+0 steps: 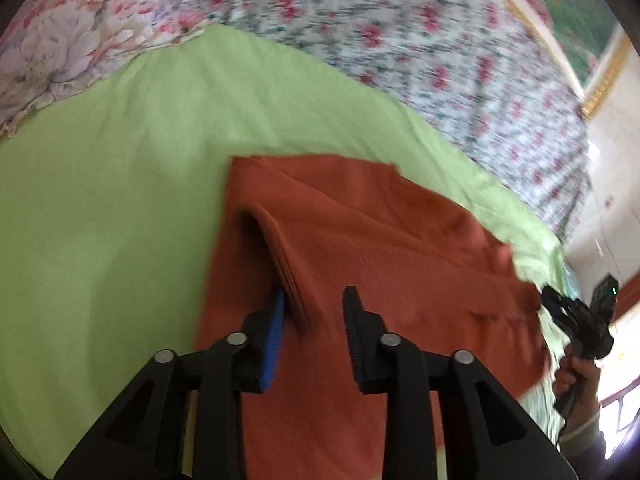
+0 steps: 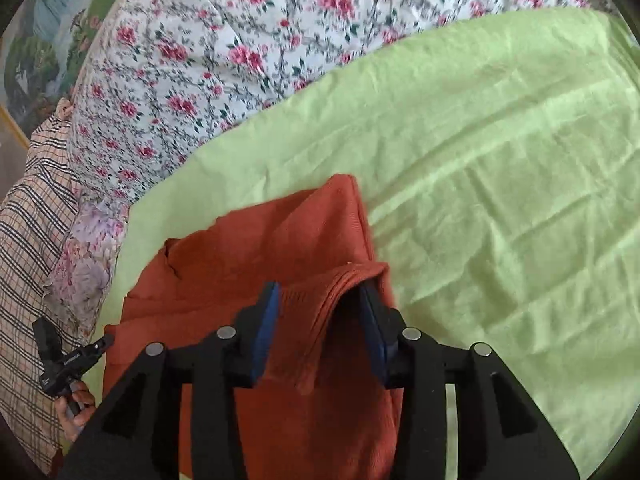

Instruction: Fold small clothes

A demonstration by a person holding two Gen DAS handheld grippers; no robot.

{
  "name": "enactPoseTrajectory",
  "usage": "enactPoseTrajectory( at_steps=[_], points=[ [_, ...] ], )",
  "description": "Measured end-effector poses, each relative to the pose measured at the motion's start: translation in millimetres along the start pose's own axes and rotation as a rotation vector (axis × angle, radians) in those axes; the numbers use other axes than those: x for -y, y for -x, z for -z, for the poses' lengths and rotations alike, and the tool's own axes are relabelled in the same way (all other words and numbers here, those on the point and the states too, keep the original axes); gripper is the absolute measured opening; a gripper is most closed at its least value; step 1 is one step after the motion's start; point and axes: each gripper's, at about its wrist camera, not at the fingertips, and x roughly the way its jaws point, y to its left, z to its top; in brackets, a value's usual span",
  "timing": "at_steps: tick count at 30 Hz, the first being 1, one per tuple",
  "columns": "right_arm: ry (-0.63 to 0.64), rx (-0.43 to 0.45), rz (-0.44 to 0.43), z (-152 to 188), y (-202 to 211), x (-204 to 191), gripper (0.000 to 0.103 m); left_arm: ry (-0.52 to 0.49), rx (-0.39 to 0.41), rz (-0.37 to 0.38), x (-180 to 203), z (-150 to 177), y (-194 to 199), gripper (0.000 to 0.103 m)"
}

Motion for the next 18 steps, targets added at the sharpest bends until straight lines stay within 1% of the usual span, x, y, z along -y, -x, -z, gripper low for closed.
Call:
enactPoseTrajectory(
  at_steps=[1, 3, 4, 6, 7, 8, 9, 10, 12, 13, 14, 15, 16, 18],
  points=[
    [0.020, 0.012, -0.010, 6.8, 8.1, -6.0, 0.042, -0.037, -0.015, 0.032, 14.8, 13.5, 2.6, 0.040],
    [0.107, -0.030, -0.076, 25.5, 11.8, -28.1, 0.042, -0.111, -0.075, 0.068, 42.4, 33.9, -5.6, 0.042],
    [0.182, -0.089, -0.107, 37.6, 5.7, -44.3, 0.042, -0.136, -0.103, 0.072, 52.2, 38.9, -11.7, 0.042],
    [0.329, -0.203, -0.123, 58.8, -11.2, -71.9, 0.042, -0.209, -0.168, 0.054, 73.8, 48.2, -32.5, 0.042],
    [0.415, -0.262, -0.110, 68.8, -21.5, -84.0, 0.042, -0.248, -0.186, 0.029, 80.7, 48.2, -41.4, 0.043],
    [0.489, -0.296, -0.077, 75.6, -30.4, -91.9, 0.042, -0.283, -0.197, 0.004, 84.6, 44.9, -49.4, 0.042],
    [0.551, -0.308, -0.032, 78.3, -38.0, -96.5, 0.042, -0.294, -0.202, 0.000, 84.3, 38.4, -54.1, 0.042],
    [0.576, -0.309, -0.008, 75.0, -43.4, -96.7, 0.039, -0.290, -0.207, -0.001, 82.2, 28.4, -58.2, 0.042],
    [0.540, -0.285, 0.002, 54.5, -50.7, -87.5, 0.039, -0.273, -0.198, -0.050, 72.8, 1.3, -66.8, 0.040],
    [0.523, -0.263, 0.047, 42.8, -54.4, -81.3, 0.039, -0.261, -0.194, -0.062, 65.4, -12.0, -71.5, 0.033],
    [0.500, -0.241, 0.092, 29.2, -59.1, -73.4, 0.035, -0.243, -0.189, -0.078, 57.7, -26.0, -76.7, 0.029],
    [0.459, -0.216, 0.110, 14.5, -63.1, -64.7, 0.031, -0.226, -0.180, -0.094, 51.6, -39.0, -81.0, 0.029],
    [0.410, -0.173, 0.145, -0.9, -65.2, -55.5, 0.029, -0.207, -0.166, -0.107, 46.5, -53.1, -83.4, 0.029],
    [0.324, -0.100, 0.196, -24.3, -64.9, -38.9, 0.030, -0.167, -0.119, -0.153, 39.2, -77.7, -85.2, 0.033]
  ],
)
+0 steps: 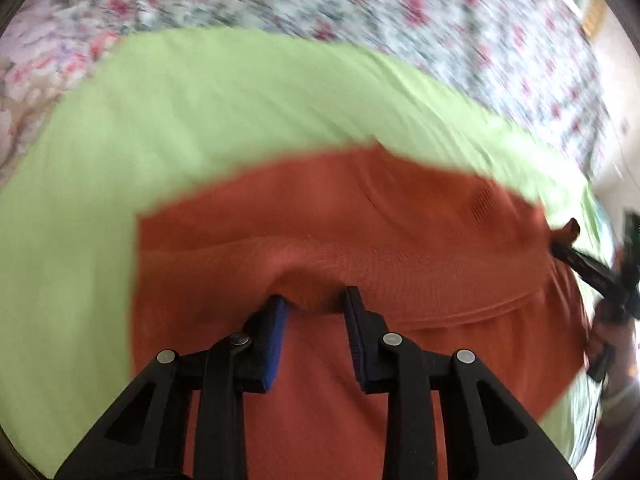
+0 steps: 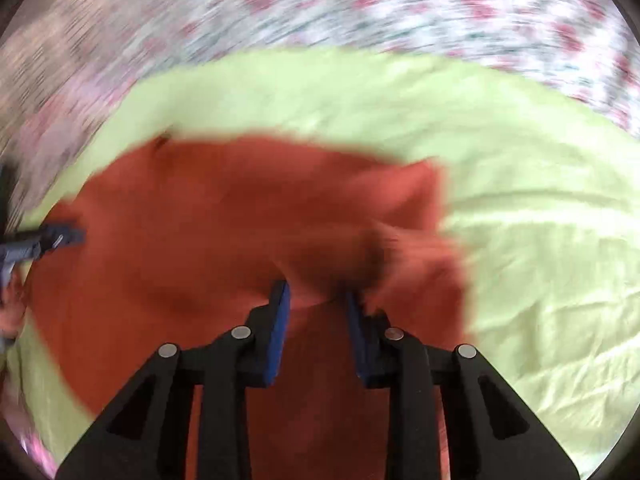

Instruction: Fold small clothes

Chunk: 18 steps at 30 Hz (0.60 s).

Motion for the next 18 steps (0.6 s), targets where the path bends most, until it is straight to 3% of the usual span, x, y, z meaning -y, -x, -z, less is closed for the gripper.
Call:
enactPoseTrajectory(
  at_steps=[1, 2, 4, 8, 18],
  points=[
    [-0.039, 0.019, -0.004, -6.0, 0.5, 9.7, 0.030, 0.031, 0.039, -0.052, -8.1, -11.5, 2.5, 0.046],
    [-0.083, 0.046, -0.001, -10.6, 2.9, 17.9, 0.030, 0.056, 0.063, -0.075, -14.9, -18.2, 5.3, 0.051],
    [-0.146, 0.093, 0.024, -16.6, 9.7, 31.5, 0.031, 0.109, 0.095, -0.074, -28.0, -29.1, 13.3, 0.051],
    [-0.162, 0.110, -0.016, -8.9, 25.7, 32.6, 0.031, 0.149, 0.127, -0.061, -36.1, -23.6, 31.5, 0.051],
    [-0.155, 0.057, -0.141, 71.2, 60.5, -13.9, 0.031, 0.182, 0.101, 0.101, -0.8, 103.4, 92.7, 0.051]
  ],
)
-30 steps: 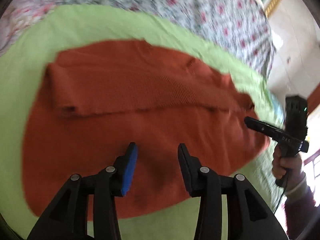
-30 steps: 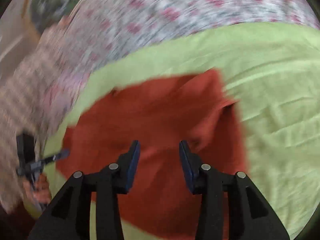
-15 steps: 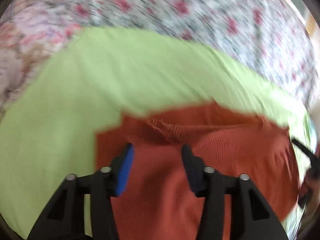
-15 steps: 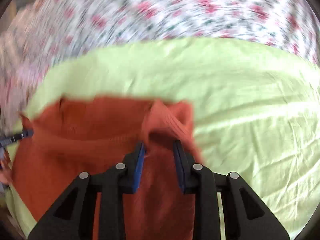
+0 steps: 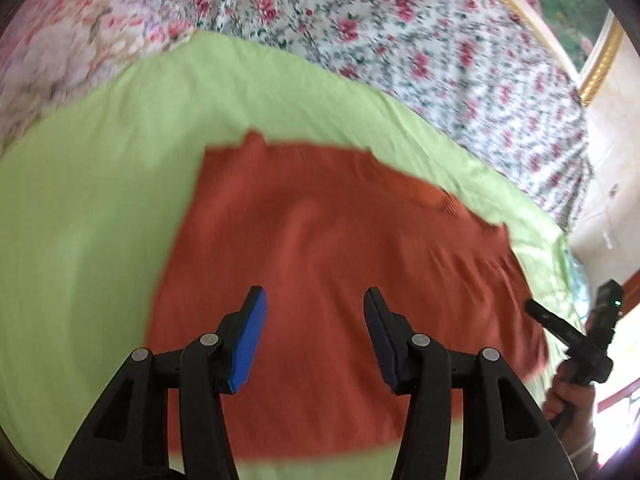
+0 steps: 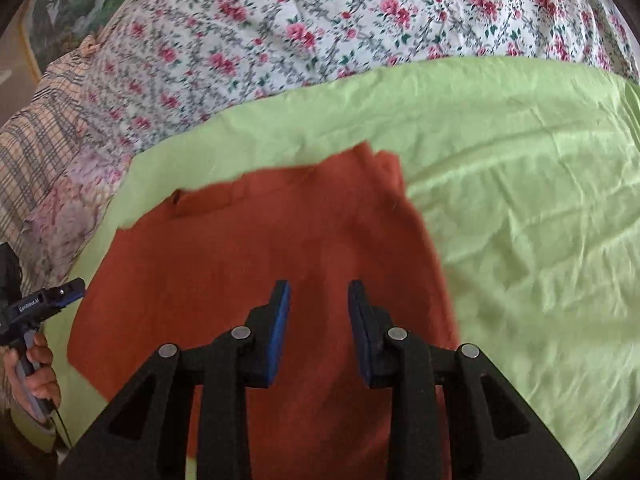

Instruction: Fold small clothes

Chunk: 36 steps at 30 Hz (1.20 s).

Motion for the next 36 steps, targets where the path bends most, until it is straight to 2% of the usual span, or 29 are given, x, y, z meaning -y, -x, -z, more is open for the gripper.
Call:
enactPoseTrajectory(
  at_steps=[8, 12, 19, 24, 28, 30, 31, 32, 34, 36],
  points=[
    [-0.075, -0.022, -0.071, 55.6, 28.3, -10.4, 0.032, 0.108, -0.067, 0.067, -6.1, 88.7, 32.6, 0.056],
    [-0.097, -0.033, -0.085, 70.9, 39.6, -12.0, 0.033, 0.155, -0.094, 0.084, -14.6, 108.3, 33.1, 0.058],
    [-0.101, -0.038, -0.106, 80.2, 51.1, -15.9, 0.034, 0.248, -0.060, 0.106, -27.1, 108.3, 27.8, 0.064],
    [-0.103, -0.045, -0.113, 82.2, 50.5, -17.7, 0.035, 0.337, -0.017, 0.119, -42.1, 93.1, 17.9, 0.064],
    [-0.107, -0.052, -0.116, 81.7, 47.8, -18.5, 0.035, 0.367, 0.026, 0.097, -52.6, 75.9, 8.6, 0.064],
    [-0.108, -0.054, -0.119, 81.2, 47.0, -19.1, 0.035, 0.367, 0.046, 0.064, -57.0, 66.1, 4.0, 0.059],
    [-0.107, -0.055, -0.121, 80.4, 46.4, -18.9, 0.035, 0.366, 0.054, 0.045, -57.9, 61.6, 2.6, 0.050],
    [-0.108, -0.055, -0.125, 79.2, 45.8, -18.2, 0.035, 0.360, 0.058, 0.024, -58.4, 56.6, 1.0, 0.036],
    [-0.110, -0.056, -0.131, 76.1, 44.4, -17.4, 0.035, 0.337, 0.053, 0.026, -55.9, 46.6, -1.5, 0.016],
    [-0.114, -0.055, -0.138, 70.7, 43.2, -13.6, 0.035, 0.294, 0.080, 0.018, -43.3, 38.8, 4.2, 0.012]
  ],
)
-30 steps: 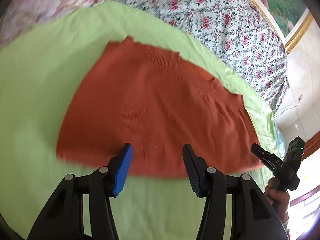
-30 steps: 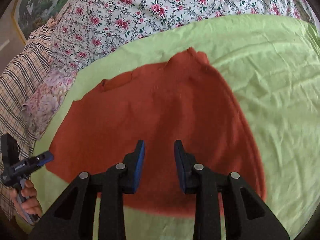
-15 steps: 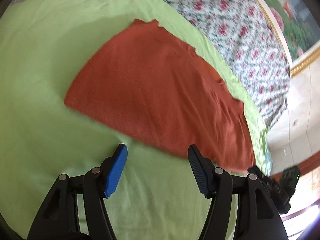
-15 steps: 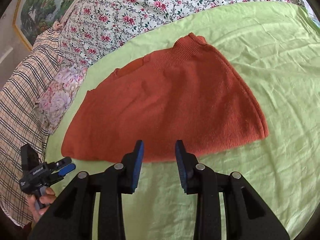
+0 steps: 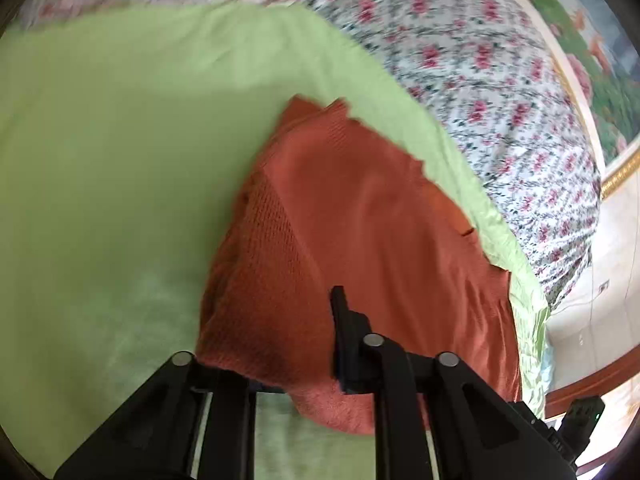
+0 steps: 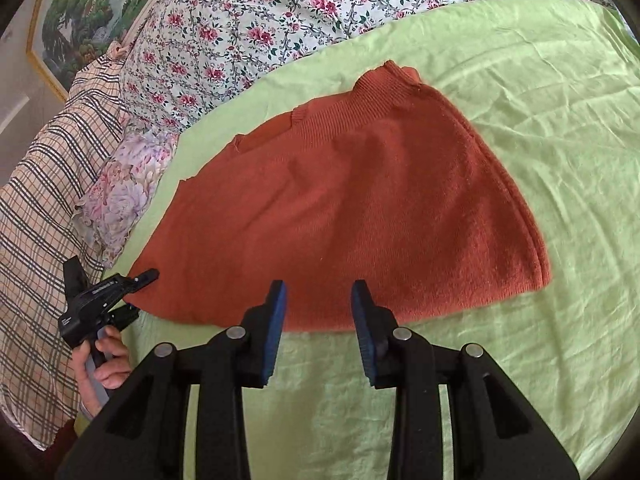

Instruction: Fold small clothes

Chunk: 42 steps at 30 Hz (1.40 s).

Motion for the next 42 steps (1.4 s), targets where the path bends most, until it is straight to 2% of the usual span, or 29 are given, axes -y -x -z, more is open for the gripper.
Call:
enactPoseTrajectory(
  at_steps=[3, 6, 10, 12, 14, 17, 25, 26, 27, 28, 29, 31, 35, 39, 42],
  points=[
    [-0.018, 0.004, -0.029, -13.9, -0.5, 8.6, 0.035, -0.135, 0.047, 0.010, 42.5, 0.0, 13.5, 0.010],
    [-0.032, 0.003, -0.061, -30.3, -0.2, 16.2, 0.035, -0.314, 0.062, 0.033, 104.8, 10.6, 17.9, 0.010],
    [-0.029, -0.045, -0.111, -60.4, -10.4, 24.4, 0.036, -0.535, 0.031, 0.069, 176.2, 44.3, -0.4, 0.010],
    [-0.024, -0.064, -0.144, -73.9, -18.7, 23.5, 0.040, -0.609, -0.011, 0.087, 199.5, 66.8, -23.6, 0.010],
    [-0.043, -0.084, -0.191, -82.6, -28.0, 24.2, 0.051, -0.638, -0.063, 0.087, 207.0, 84.4, -45.2, 0.009],
    [-0.053, -0.141, -0.246, -93.6, -52.8, 20.0, 0.056, -0.685, -0.102, 0.036, 208.0, 106.3, -70.9, 0.009],
    [-0.038, -0.270, -0.234, -115.4, -139.8, -6.9, 0.058, -0.735, -0.091, 0.009, 210.9, 118.3, -72.9, 0.010],
    [-0.018, -0.279, -0.225, -118.4, -147.5, -12.4, 0.056, -0.744, -0.088, 0.007, 212.8, 118.7, -72.3, 0.010],
    [0.015, -0.285, -0.206, -121.0, -155.2, -21.1, 0.049, -0.754, -0.085, 0.005, 215.0, 119.2, -70.9, 0.010],
    [0.034, -0.290, -0.190, -123.7, -157.9, -24.7, 0.021, -0.766, -0.083, 0.005, 218.9, 118.7, -68.0, 0.010],
    [0.051, -0.290, -0.181, -126.9, -157.3, -27.6, 0.017, -0.771, -0.077, 0.009, 222.4, 117.6, -64.4, 0.010],
    [0.080, -0.246, -0.207, -137.1, -139.6, -32.5, 0.015, -0.772, -0.058, 0.042, 233.8, 114.3, -52.9, 0.010],
    [0.159, -0.134, -0.192, -157.1, -83.1, -29.0, 0.015, -0.760, -0.079, 0.159, 270.1, 117.4, -46.4, 0.010],
    [0.152, -0.100, -0.099, -167.6, -53.0, 8.4, 0.015, -0.784, -0.113, 0.216, 302.3, 139.0, -66.5, 0.011],
    [0.107, -0.127, -0.056, -164.5, -55.6, 43.1, 0.015, -0.812, -0.162, 0.202, 314.5, 159.5, -91.4, 0.011]
  ],
)
